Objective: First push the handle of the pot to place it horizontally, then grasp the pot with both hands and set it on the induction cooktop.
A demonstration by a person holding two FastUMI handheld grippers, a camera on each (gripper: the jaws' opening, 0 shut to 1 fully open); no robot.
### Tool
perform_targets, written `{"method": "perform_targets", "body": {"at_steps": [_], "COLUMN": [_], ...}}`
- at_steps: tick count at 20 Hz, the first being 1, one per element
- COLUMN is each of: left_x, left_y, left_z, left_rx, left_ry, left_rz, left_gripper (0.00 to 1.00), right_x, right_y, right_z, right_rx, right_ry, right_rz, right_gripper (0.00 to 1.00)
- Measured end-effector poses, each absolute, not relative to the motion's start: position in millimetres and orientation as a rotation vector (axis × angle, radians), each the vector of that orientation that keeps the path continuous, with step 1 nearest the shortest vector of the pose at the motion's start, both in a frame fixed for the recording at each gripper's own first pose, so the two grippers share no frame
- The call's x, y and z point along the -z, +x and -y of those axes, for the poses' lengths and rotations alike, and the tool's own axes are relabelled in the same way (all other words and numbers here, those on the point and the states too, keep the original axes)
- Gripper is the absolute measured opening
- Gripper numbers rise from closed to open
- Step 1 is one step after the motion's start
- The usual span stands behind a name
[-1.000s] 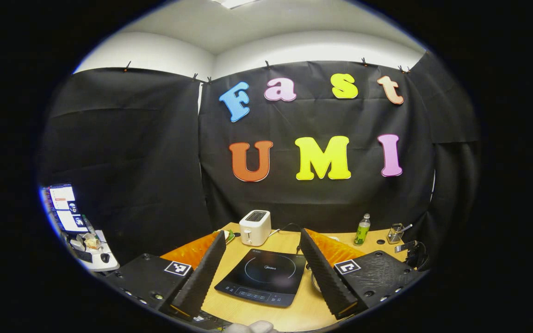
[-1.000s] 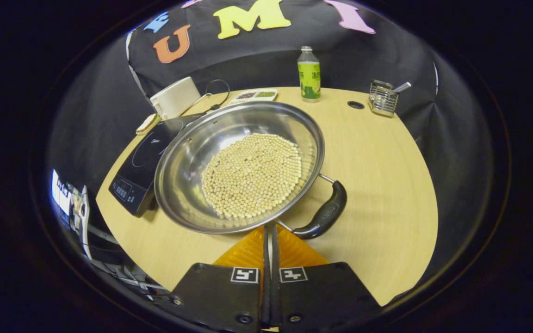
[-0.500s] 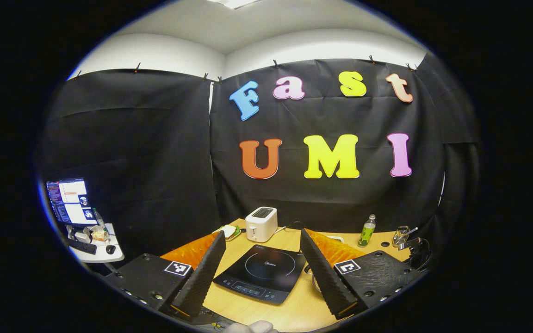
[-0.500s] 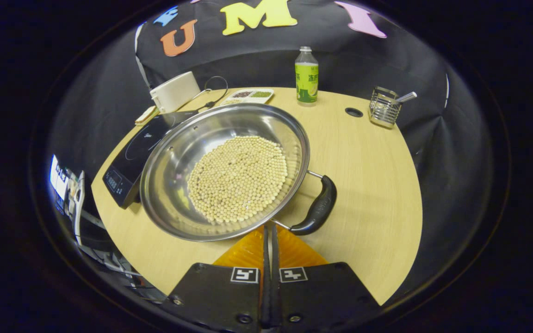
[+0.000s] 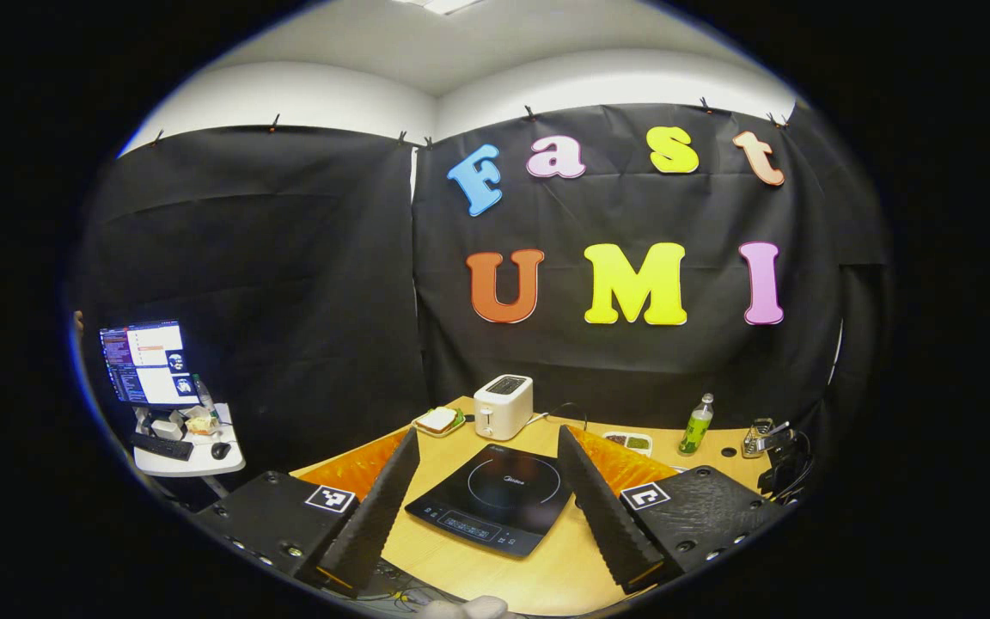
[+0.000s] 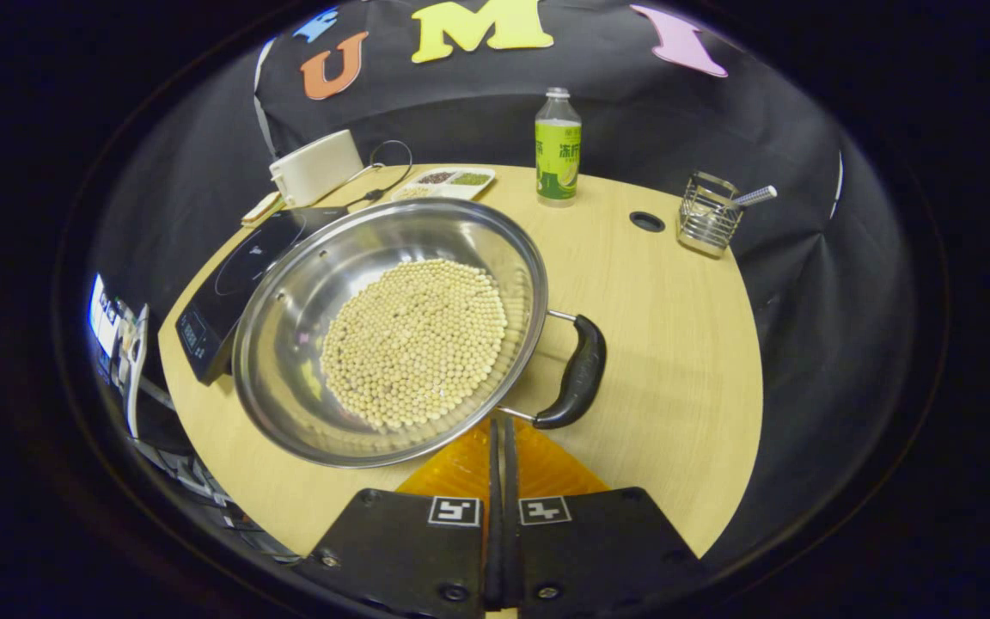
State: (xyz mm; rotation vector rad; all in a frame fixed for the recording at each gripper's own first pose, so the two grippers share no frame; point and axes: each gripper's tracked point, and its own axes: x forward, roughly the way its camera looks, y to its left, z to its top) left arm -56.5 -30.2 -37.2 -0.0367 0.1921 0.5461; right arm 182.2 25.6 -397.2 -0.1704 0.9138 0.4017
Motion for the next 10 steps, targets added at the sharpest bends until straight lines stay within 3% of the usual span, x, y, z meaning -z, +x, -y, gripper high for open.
{"method": "perform_targets", "body": {"at_steps": [10], "left_x": [38], "left_y": [-46], "left_z": [19], "left_rx": [-0.468], "left_ry": [0.005], "left_rz": [-0.188], "left_gripper": [0.96], "right_x": [373], "right_y": [174], "right_z": [-5], "right_rx": [-0.3], "right_ry": [-0.128], "right_rz": [-0.846], "right_gripper": [0.01]}}
